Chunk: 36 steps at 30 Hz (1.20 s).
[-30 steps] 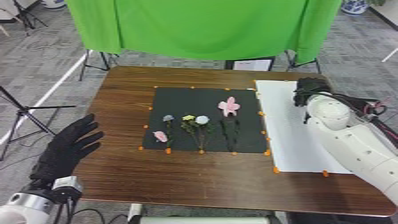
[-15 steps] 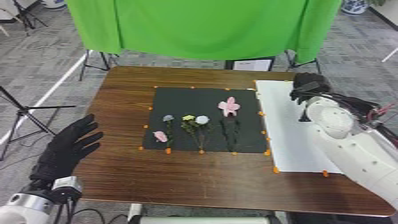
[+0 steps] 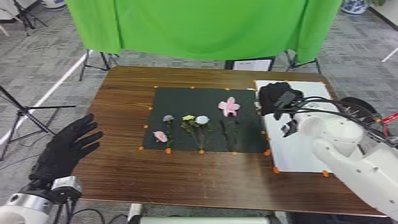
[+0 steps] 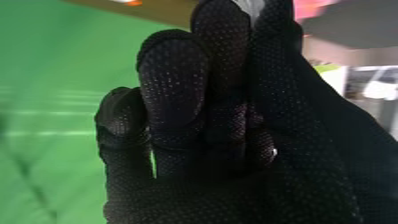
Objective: Arrange flowers
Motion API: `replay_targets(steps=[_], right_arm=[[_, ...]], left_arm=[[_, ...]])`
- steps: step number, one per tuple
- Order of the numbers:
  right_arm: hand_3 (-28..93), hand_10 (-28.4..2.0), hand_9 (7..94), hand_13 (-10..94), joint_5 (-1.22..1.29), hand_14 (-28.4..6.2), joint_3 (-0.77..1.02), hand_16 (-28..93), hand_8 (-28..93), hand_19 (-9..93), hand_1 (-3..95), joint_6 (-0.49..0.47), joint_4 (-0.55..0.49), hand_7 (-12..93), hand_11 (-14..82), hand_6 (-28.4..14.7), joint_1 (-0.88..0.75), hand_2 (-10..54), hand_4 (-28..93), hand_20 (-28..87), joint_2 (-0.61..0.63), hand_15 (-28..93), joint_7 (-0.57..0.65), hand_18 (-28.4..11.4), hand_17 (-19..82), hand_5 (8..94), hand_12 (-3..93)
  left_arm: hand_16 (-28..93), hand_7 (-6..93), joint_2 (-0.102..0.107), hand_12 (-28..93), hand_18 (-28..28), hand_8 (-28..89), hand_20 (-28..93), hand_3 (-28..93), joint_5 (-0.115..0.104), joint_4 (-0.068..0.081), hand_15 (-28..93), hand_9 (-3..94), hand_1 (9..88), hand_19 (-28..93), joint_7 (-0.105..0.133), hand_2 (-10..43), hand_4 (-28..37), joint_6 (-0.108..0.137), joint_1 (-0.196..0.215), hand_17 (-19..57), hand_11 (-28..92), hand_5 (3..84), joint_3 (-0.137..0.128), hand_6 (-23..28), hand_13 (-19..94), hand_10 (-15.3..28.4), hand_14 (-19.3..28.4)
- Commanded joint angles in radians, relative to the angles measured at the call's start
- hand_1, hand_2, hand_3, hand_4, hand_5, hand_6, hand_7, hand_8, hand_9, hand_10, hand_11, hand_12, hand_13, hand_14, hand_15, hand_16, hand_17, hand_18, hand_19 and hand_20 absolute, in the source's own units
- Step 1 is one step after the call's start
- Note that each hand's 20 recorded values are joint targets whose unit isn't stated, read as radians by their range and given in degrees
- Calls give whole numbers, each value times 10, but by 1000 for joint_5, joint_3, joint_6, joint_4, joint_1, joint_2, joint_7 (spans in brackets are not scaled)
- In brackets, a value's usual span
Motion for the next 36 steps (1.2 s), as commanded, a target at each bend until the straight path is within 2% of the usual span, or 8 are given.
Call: replay_targets(steps=[1,15,20,22,25,29,33,36], right_arm=[[848,-30,937,836,-41,-27,-2,305,-12,831,435,-36,-56,374,195,57,-70,-95,-283,507,-2,530,-40,-187,327,780,277],[848,-31,936,832,-93,-25,-25,307,-14,833,421,-55,-59,383,185,61,-105,-95,-283,509,-10,537,-39,-188,326,765,281],[821,-44,895,807,-59,-25,0,311,-26,825,323,-92,-69,392,233,52,-114,-95,-283,523,-17,556,-57,-194,310,713,224],[836,-48,886,800,-47,-26,20,313,-38,823,281,-124,-76,364,239,55,-122,-95,-283,528,-21,560,-64,-196,308,711,216],[861,-57,863,785,-33,-31,51,311,-160,814,227,-158,-92,353,242,54,-136,-95,-283,541,-26,569,-67,-202,298,697,212],[854,-69,801,760,11,-41,112,310,-168,804,185,-197,-120,352,263,32,-161,-95,-283,550,-37,582,-64,-213,285,631,224],[850,-81,744,728,18,-48,205,305,-154,785,166,-335,-177,338,286,7,-186,-95,-283,552,-57,593,-39,-218,274,574,228],[852,-86,697,689,204,-61,361,297,-148,783,158,-384,-220,339,302,-8,-262,-95,-283,546,-90,609,13,-219,272,530,238]], left_arm=[[24,189,0,193,232,-98,87,682,2,2,261,217,242,382,-9,-7,-283,-18,2,-121,185,275,-1,41,175,114,158],[24,190,8,194,232,-98,87,684,0,10,261,217,241,382,-14,-7,-283,-23,-7,-121,185,274,1,40,174,116,159],[24,189,12,193,232,-98,87,684,-2,9,261,218,241,381,-12,-7,-283,-22,-2,-121,184,274,0,40,174,115,159],[24,189,11,193,232,-98,87,683,-1,9,260,217,241,381,-11,-7,-283,-25,0,-121,184,275,-2,40,174,115,159],[24,190,9,193,231,-97,87,684,0,9,257,217,239,380,-15,-7,-283,-25,-2,-121,184,274,-4,40,175,115,159],[26,189,6,193,231,-97,87,684,1,7,259,217,239,380,-16,-8,-283,-25,0,-121,184,275,-8,41,175,115,159],[25,189,-1,193,231,-97,87,682,4,3,259,217,240,379,-15,-7,-283,-27,-1,-121,184,275,-13,41,175,115,159],[25,189,-4,193,231,-97,87,682,5,1,260,217,240,379,-7,-7,-283,-19,-15,-121,184,275,-4,41,174,115,159]])
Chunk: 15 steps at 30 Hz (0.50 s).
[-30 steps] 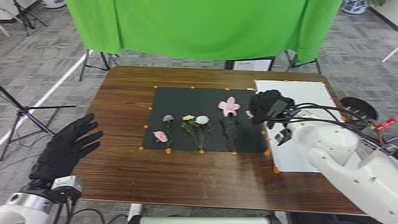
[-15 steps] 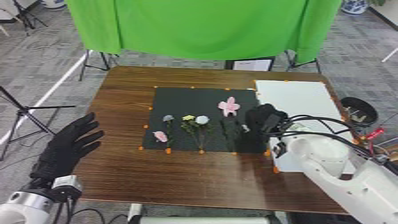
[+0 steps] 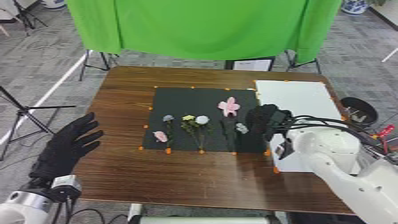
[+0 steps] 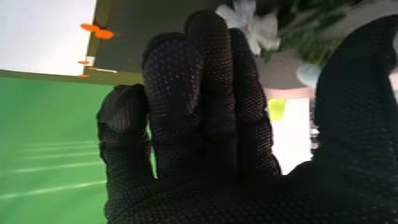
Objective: Arrange flowers
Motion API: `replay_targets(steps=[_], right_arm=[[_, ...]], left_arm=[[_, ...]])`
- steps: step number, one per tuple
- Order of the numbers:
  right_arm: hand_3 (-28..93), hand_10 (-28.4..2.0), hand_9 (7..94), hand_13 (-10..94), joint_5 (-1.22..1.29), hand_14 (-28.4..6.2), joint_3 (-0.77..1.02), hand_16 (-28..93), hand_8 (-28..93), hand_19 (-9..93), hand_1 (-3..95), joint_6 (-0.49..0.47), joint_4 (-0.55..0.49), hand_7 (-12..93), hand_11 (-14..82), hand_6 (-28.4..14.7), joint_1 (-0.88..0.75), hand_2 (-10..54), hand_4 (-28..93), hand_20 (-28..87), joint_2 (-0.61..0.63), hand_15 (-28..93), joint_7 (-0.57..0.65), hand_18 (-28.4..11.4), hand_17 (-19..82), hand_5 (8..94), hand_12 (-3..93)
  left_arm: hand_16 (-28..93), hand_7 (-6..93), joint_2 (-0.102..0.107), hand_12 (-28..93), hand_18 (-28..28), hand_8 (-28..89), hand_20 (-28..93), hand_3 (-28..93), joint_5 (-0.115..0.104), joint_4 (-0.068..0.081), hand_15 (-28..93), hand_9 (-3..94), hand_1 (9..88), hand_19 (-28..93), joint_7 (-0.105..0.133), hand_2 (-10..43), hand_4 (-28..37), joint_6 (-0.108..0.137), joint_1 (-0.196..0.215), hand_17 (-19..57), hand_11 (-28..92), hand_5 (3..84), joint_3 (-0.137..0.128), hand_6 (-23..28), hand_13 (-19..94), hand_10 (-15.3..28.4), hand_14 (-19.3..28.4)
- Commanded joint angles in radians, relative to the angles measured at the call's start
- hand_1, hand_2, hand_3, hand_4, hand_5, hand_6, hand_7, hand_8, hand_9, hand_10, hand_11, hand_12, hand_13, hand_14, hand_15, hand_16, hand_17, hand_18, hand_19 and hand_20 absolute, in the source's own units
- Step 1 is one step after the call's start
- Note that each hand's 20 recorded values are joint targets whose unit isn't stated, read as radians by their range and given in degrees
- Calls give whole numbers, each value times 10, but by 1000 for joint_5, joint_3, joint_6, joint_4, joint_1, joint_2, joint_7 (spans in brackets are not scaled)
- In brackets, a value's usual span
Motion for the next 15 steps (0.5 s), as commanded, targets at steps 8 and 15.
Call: replay_targets(steps=[8,15], right_arm=[[885,-120,428,380,757,-107,620,190,-152,597,182,-45,-169,309,258,-28,-365,-53,-269,428,-211,526,111,-212,155,388,233],[869,-112,322,243,1228,-120,719,334,-97,407,154,85,-155,149,52,2,-488,-70,-244,263,-364,112,47,-224,69,320,234]], left_arm=[[26,186,-66,195,236,-97,87,685,22,-22,250,196,244,380,57,-10,-283,41,-48,-124,180,267,41,41,154,110,151],[39,192,-108,208,243,-97,85,677,35,0,217,157,251,380,100,-25,-278,42,-119,-127,161,239,109,34,121,98,137]])
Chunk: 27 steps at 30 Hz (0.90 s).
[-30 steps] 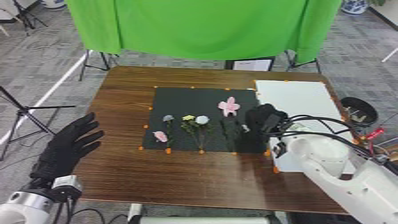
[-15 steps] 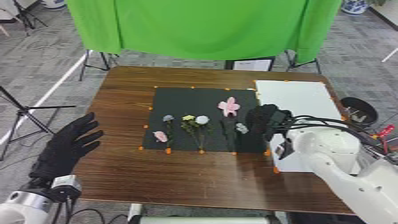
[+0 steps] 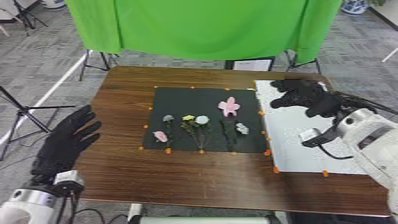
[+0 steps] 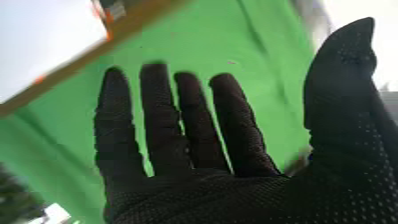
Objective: Arrange flowers
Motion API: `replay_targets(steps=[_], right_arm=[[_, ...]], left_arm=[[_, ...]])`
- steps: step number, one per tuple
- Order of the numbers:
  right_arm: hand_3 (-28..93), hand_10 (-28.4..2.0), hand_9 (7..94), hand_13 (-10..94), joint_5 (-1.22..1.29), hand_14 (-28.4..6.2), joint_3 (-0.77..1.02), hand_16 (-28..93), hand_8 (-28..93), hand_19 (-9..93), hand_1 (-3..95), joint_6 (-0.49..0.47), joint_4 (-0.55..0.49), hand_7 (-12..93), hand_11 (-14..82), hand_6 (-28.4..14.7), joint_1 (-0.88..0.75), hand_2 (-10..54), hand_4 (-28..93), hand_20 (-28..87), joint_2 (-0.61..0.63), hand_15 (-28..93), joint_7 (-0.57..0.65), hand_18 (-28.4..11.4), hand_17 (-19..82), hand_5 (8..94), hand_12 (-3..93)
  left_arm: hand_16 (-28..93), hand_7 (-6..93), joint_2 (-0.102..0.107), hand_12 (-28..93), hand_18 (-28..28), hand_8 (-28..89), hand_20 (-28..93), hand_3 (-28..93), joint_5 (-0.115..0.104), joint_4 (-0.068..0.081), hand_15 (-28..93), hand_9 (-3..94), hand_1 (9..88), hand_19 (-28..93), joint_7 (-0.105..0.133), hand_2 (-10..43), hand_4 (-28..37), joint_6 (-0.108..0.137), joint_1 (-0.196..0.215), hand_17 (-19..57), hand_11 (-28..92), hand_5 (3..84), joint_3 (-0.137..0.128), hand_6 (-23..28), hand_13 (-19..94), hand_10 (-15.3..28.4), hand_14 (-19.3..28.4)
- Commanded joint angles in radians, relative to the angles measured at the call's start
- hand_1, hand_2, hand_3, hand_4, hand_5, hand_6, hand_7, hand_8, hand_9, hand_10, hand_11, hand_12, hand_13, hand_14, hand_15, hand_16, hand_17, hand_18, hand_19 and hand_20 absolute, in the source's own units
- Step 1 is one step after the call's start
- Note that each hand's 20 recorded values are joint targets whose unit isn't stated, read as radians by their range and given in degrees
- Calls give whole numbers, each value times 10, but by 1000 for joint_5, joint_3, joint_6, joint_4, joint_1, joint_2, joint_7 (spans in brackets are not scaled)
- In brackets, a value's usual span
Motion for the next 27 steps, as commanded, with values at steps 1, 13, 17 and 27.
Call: replay_targets(steps=[1,13,17,27], right_arm=[[859,-108,301,222,669,-121,96,375,-91,383,139,78,26,130,27,4,-159,-74,-244,239,-169,36,-66,-233,33,305,239],[826,-120,252,183,769,-123,112,403,-70,340,103,63,-2,91,-4,-35,-231,-87,-256,167,-311,-54,13,-238,-38,256,237],[824,-121,253,185,756,-122,110,404,-68,345,102,98,-11,87,-4,-47,-245,-89,-257,160,-315,-53,-7,-238,-40,252,242],[827,-120,249,183,738,-116,112,410,-67,345,105,115,-24,88,-7,-46,-256,-90,-256,154,-312,-52,-18,-231,-50,245,246]], left_arm=[[41,191,-60,209,245,-98,84,673,24,8,209,154,251,378,38,-29,-278,18,-63,-128,156,235,62,33,116,97,135],[94,164,-80,255,246,-87,62,650,17,19,69,129,236,321,48,-65,-283,50,-74,-162,55,198,106,23,84,83,125],[99,164,-68,258,239,-86,63,654,17,27,64,131,234,316,61,-66,-283,47,-94,-165,55,198,113,23,86,84,125],[102,170,-77,258,235,-89,67,660,13,51,68,138,230,311,45,-63,-283,37,-119,-162,60,200,142,25,91,86,125]])
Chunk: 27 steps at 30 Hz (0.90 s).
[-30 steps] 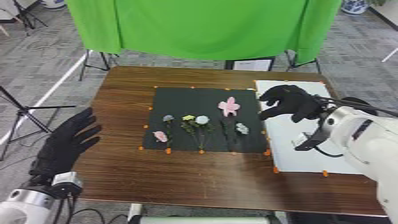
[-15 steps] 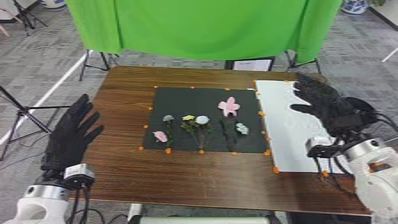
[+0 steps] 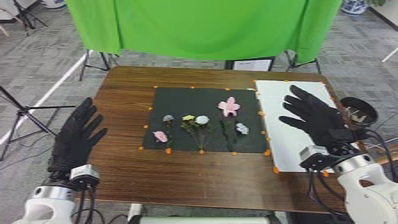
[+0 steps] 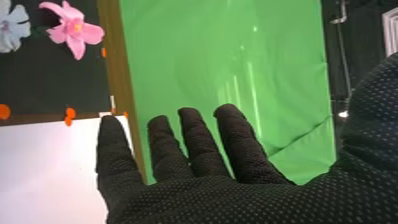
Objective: Arrange flowers
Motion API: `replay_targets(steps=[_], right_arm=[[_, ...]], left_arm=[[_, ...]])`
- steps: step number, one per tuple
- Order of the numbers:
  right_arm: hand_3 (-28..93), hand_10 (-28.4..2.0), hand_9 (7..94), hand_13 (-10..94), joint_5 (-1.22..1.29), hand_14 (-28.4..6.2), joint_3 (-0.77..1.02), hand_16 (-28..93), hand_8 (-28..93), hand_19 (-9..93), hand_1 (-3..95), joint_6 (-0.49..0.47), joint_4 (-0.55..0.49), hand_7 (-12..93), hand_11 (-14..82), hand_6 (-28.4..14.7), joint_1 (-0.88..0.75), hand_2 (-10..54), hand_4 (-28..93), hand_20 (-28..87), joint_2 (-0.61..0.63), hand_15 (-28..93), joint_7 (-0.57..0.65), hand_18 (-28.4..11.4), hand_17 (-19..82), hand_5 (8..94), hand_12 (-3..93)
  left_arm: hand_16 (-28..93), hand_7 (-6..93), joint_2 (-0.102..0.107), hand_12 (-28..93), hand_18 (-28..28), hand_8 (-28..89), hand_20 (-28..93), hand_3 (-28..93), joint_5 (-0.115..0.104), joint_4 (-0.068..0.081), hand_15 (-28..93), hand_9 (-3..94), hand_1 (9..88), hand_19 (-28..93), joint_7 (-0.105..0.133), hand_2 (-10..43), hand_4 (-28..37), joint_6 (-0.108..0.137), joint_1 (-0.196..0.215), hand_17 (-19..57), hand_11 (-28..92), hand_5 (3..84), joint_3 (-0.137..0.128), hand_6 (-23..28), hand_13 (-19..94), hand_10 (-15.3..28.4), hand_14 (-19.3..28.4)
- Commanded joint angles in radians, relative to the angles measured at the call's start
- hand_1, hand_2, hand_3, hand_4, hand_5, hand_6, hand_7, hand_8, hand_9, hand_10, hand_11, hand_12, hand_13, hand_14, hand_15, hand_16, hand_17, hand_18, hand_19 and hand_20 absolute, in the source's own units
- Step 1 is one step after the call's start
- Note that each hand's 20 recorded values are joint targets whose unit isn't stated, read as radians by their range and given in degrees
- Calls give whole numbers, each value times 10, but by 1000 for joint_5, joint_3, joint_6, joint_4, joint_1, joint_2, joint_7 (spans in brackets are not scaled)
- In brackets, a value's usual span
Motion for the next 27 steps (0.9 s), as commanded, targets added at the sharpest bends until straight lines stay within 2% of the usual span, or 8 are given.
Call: replay_targets(steps=[1,7,11,16,19,21,25,27], right_arm=[[828,-118,247,181,-4,-115,1,410,-67,344,105,46,-28,87,-9,-44,-27,-90,-255,153,1,-53,-29,-230,-51,243,246],[829,-114,242,180,6,-114,1,414,-68,343,110,39,-29,94,-12,-41,-33,-89,-253,150,-7,-56,-12,-226,-52,239,247],[830,-115,244,184,19,-114,2,417,-69,345,110,52,-32,98,-12,-40,-32,-89,-252,150,-2,-55,-12,-227,-53,238,248],[829,-118,245,185,7,-114,-4,419,-71,349,112,33,-31,101,-11,-40,-31,-88,-252,150,-15,-55,1,-229,-57,238,250],[830,-118,243,182,0,-115,1,419,-71,348,112,52,-37,101,-12,-41,-33,-88,-252,148,-8,-57,-15,-229,-59,236,250],[830,-118,243,181,16,-115,8,419,-72,349,111,55,-43,101,-12,-41,-43,-87,-252,147,-20,-58,-6,-230,-60,236,250],[832,-119,242,182,9,-115,3,420,-72,350,112,61,-48,100,-13,-40,-53,-85,-251,145,-31,-59,1,-230,-61,234,250],[832,-119,242,182,4,-115,16,420,-72,350,112,51,-56,100,-13,-40,-61,-85,-251,145,-27,-59,6,-229,-62,234,250]], left_arm=[[101,170,-5,258,235,-89,67,658,0,24,68,138,231,310,-12,-62,-283,-22,-32,-162,60,199,26,25,90,86,125],[103,174,-21,259,233,-90,69,659,-6,26,69,135,235,310,-5,-61,-283,-17,-12,-163,61,196,32,24,91,85,125],[101,177,-18,258,228,-91,70,668,-7,44,75,139,235,309,-9,-62,-283,-40,-49,-160,65,198,56,24,94,86,125],[98,179,-35,255,226,-94,73,669,-5,44,81,140,238,311,-18,-60,-283,-47,-39,-159,70,199,61,25,95,86,125],[97,179,-25,252,226,-94,73,671,-4,54,83,141,239,310,-16,-59,-283,-49,-65,-158,71,199,76,25,95,86,125],[95,179,-22,250,225,-95,73,671,-4,51,85,141,240,310,-23,-58,-283,-50,-70,-158,72,199,78,25,95,86,125],[93,180,-50,249,222,-95,74,670,-14,44,86,140,242,311,-25,-54,-283,-45,-44,-157,75,200,73,25,95,87,125],[93,180,-47,247,221,-95,75,671,-3,40,86,141,243,310,-34,-54,-282,-50,-35,-156,75,200,67,25,95,86,125]])
